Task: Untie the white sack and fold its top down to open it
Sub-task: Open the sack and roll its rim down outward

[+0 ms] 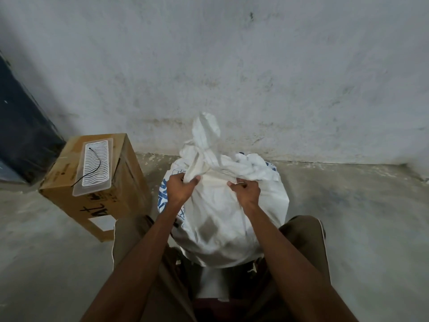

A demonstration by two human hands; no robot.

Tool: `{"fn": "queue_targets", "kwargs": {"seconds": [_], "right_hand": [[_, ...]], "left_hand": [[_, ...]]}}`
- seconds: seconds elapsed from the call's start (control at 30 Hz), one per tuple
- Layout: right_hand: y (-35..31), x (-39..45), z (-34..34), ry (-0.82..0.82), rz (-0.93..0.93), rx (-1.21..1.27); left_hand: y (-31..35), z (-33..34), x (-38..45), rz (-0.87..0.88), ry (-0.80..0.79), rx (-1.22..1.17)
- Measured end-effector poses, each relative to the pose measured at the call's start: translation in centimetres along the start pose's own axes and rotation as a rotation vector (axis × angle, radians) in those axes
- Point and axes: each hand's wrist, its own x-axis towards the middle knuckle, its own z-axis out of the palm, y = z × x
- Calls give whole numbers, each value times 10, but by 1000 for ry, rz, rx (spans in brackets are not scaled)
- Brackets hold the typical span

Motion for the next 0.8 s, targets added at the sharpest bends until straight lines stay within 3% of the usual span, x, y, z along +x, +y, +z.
{"fn": "queue_targets", "kwargs": {"seconds": [0.07, 0.13, 0.2, 0.27, 0.33, 0.4, 0.47, 0.6, 0.7, 0.8], "right_hand": [[-4, 7, -5, -54, -65, -49], [-10, 8, -2, -95, -121, -129], [-11, 6, 3, -102, -189, -187], [-11, 4, 5, -78, -233, -242], [-10, 1, 5, -48, -249, -298], [-14, -1, 5, -61, -233, -323], [-19, -6, 5, -118, -221, -268], [-31, -15, -5, -220, -117, -23], [-44, -11, -20, -126, -10, 228], [-80, 0, -31, -199, 109, 448]], "left_hand": [[0, 2, -2, -82, 39, -42], [4, 10, -9, -123, 102, 160], [15, 16, -16, 131, 239, 431], [34, 19, -23, 573, 340, 502], [55, 25, -27, 872, 282, 605], [68, 33, -24, 997, 132, 745], [67, 40, -15, 998, 1, 890], [64, 32, 10, 901, -61, 949], [72, 8, 25, 807, -165, 805], [90, -16, 21, 651, -245, 552]]}}
